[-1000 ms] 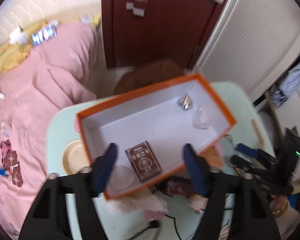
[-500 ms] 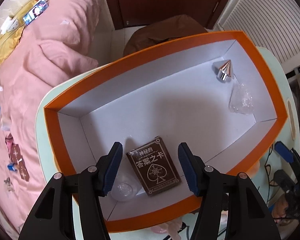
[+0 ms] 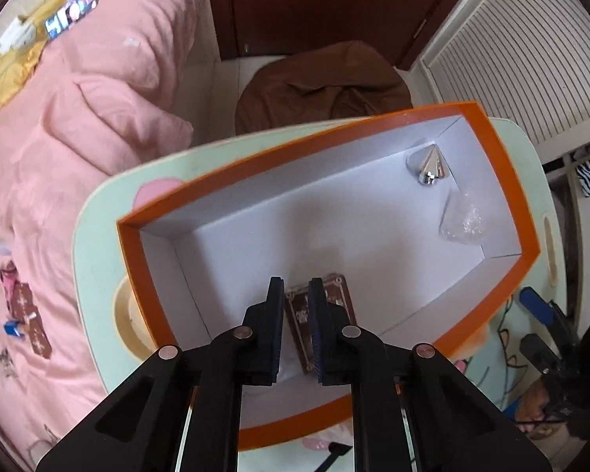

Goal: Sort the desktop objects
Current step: 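Grasp the brown card box in the box and place it on the table with the left gripper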

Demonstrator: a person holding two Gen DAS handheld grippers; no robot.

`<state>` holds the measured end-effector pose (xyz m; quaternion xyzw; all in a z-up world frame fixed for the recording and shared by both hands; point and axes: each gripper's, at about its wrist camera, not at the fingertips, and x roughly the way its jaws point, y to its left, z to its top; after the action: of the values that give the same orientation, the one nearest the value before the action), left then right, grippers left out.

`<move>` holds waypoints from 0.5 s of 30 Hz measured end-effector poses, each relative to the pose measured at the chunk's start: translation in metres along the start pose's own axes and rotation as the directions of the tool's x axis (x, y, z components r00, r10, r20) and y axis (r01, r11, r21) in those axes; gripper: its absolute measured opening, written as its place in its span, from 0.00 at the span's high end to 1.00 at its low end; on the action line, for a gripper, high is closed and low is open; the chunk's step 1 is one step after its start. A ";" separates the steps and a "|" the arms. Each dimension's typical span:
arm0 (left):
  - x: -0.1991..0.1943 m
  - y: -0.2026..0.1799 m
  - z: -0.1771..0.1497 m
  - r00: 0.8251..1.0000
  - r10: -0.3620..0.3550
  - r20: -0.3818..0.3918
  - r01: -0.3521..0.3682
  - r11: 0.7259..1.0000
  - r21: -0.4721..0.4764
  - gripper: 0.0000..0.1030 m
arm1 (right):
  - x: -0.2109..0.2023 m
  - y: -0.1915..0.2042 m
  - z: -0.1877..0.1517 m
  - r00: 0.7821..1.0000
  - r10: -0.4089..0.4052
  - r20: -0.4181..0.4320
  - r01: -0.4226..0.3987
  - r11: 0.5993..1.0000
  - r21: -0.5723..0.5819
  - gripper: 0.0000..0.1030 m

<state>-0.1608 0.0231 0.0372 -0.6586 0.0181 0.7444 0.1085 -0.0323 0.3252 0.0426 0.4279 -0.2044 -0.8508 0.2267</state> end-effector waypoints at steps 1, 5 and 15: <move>0.002 0.002 -0.001 1.000 -0.008 -0.011 0.008 1.000 -0.022 0.81 | 0.000 0.000 0.000 1.000 0.002 -0.001 -0.002 1.000 0.000 0.32; 0.010 0.004 -0.002 0.999 -0.011 -0.037 0.008 0.997 -0.082 0.51 | -0.001 -0.001 0.000 1.000 0.002 0.002 -0.002 1.000 0.002 0.32; 0.036 -0.028 0.000 0.992 -0.038 -0.117 0.037 0.999 -0.006 0.57 | -0.003 -0.007 0.002 1.000 0.031 -0.005 -0.031 0.999 0.032 0.29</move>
<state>-0.1600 0.0559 0.0046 -0.7017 0.0108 0.7022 0.1200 -0.0337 0.3328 0.0420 0.4308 -0.2240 -0.8425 0.2335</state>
